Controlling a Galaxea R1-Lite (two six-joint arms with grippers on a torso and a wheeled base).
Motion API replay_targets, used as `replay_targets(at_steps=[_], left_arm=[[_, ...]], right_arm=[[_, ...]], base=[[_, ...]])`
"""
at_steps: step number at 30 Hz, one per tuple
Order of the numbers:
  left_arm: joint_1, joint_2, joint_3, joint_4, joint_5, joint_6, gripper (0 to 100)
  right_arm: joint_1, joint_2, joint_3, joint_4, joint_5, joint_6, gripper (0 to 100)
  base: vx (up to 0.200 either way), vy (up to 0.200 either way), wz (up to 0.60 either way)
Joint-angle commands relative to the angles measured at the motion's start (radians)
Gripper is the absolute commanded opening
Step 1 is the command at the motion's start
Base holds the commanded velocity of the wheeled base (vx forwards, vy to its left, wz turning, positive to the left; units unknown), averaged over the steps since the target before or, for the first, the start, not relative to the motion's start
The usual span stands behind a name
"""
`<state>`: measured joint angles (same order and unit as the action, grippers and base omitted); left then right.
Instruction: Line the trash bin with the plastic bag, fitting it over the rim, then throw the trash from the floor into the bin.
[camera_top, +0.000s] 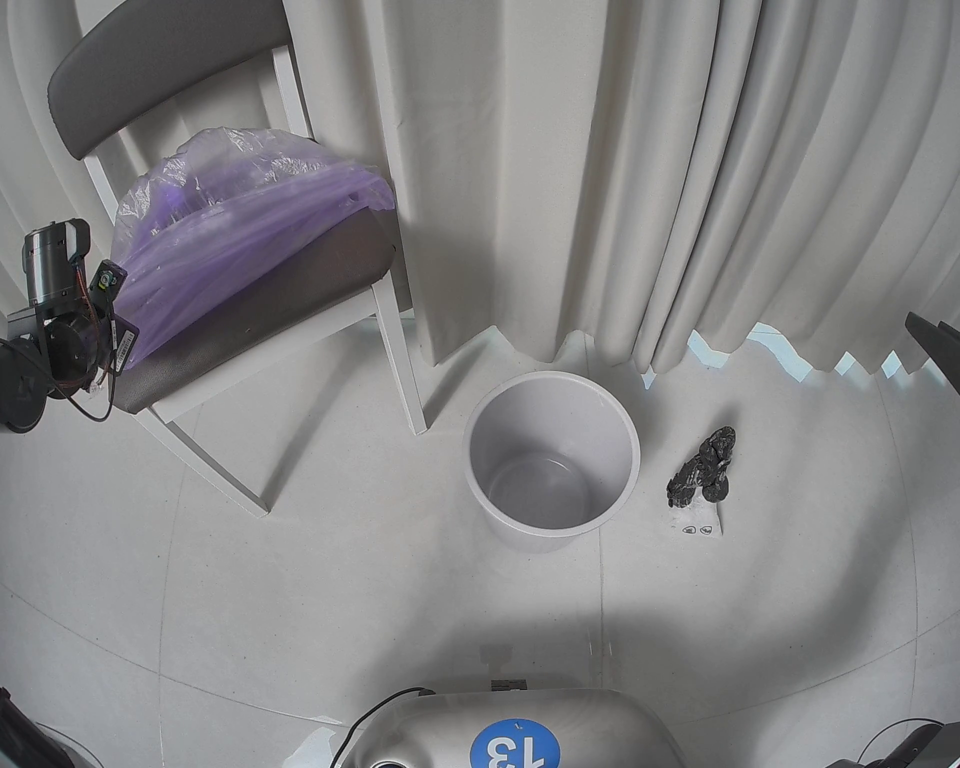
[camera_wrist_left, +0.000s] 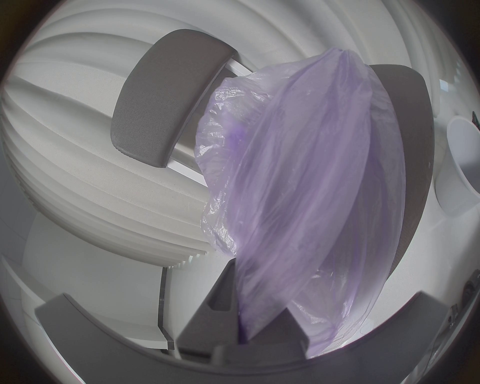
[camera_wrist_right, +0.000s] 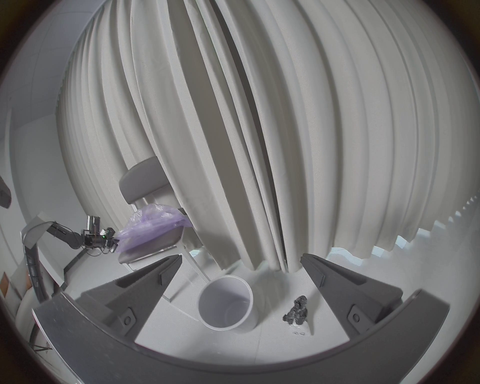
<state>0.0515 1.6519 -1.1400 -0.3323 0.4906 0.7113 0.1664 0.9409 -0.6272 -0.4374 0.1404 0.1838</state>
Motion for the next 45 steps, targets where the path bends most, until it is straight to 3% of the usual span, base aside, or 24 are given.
replay_targets(at_steps=[1, 2, 4, 6, 11, 12, 18, 31, 37, 45], left_arm=[[0.001, -0.020, -0.023, -0.001, -0.001, -0.003, 0], [0.001, -0.030, -0.029, -0.002, -0.001, -0.004, 0], [0.001, -0.047, -0.035, -0.005, -0.004, -0.006, 0], [-0.002, -0.067, -0.044, -0.005, -0.011, -0.009, 0], [-0.021, -0.107, -0.072, -0.007, -0.014, -0.012, 0], [-0.024, -0.126, -0.095, -0.008, -0.023, -0.013, 0], [-0.025, -0.173, -0.098, -0.008, -0.061, -0.027, 0], [-0.044, -0.231, -0.109, 0.004, -0.132, -0.093, 0], [-0.053, -0.205, -0.188, 0.009, -0.139, -0.107, 0], [-0.101, -0.198, -0.198, 0.013, -0.145, -0.204, 0]], right_arm=[[0.090, 0.049, 0.001, -0.052, -0.059, 0.025, 100], [0.213, 0.099, -0.002, -0.130, -0.203, 0.052, 100], [0.320, 0.167, 0.004, -0.231, -0.360, 0.057, 100], [0.372, 0.207, 0.031, -0.330, -0.441, 0.051, 100], [0.390, 0.223, 0.133, -0.440, -0.377, -0.007, 100], [0.390, 0.216, 0.179, -0.454, -0.338, -0.055, 100], [0.435, 0.196, 0.245, -0.458, -0.323, -0.164, 100], [0.469, 0.127, 0.256, -0.448, -0.320, -0.182, 100], [0.490, 0.136, 0.259, -0.445, -0.222, -0.319, 100], [0.529, 0.203, 0.219, -0.451, -0.165, -0.346, 100]], base=[[0.000, 0.000, 0.00], [0.000, 0.000, 0.00], [0.000, 0.000, 0.00], [0.000, 0.000, 0.00], [0.000, 0.000, 0.00], [0.000, 0.000, 0.00], [0.000, 0.000, 0.00], [0.000, 0.000, 0.00], [0.000, 0.000, 0.00], [0.000, 0.000, 0.00]])
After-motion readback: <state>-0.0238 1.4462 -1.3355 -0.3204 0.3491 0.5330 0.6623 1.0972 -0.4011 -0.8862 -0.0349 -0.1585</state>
